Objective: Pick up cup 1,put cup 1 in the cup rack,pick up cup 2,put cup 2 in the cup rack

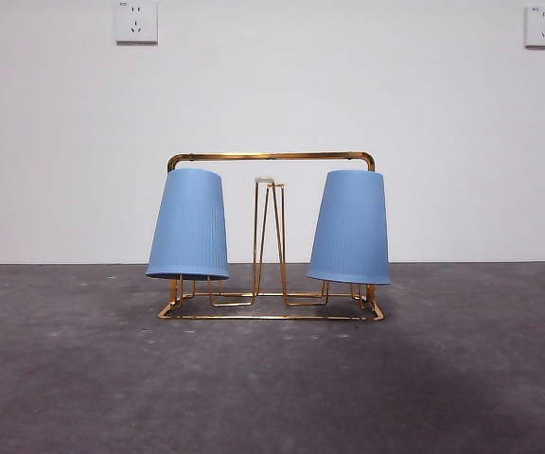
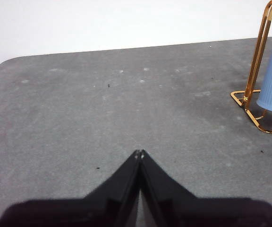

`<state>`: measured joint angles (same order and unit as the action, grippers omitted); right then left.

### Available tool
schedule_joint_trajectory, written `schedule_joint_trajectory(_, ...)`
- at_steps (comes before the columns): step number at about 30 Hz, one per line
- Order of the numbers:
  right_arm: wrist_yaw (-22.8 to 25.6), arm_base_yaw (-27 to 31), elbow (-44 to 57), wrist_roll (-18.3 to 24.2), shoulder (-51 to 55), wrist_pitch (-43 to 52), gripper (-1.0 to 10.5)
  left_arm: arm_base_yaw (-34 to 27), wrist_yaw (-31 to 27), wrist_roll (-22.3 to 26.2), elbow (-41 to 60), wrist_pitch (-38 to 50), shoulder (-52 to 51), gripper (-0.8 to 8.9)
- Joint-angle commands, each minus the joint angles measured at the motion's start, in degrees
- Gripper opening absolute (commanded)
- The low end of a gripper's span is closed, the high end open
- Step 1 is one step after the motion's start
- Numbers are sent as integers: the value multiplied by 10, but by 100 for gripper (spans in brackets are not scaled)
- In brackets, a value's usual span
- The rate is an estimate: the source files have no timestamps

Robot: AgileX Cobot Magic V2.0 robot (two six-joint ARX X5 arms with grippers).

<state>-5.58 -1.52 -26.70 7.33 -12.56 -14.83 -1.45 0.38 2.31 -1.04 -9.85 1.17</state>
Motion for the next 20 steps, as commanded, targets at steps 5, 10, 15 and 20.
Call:
schedule_joint_trajectory(5,9,0,148,-12,71,80,2,-2,0,-4,6,3,1,-3)
schedule_joint_trajectory(10,33,0,210,-35,105,86,2,-2,0,-4,6,3,1,-3)
schedule_joint_trajectory(15,32,0,259,-61,121,88,2,-2,0,-4,6,3,1,-3)
schedule_joint_trajectory(20,35,0,259,-56,121,45,2,-2,0,-4,6,3,2,-3)
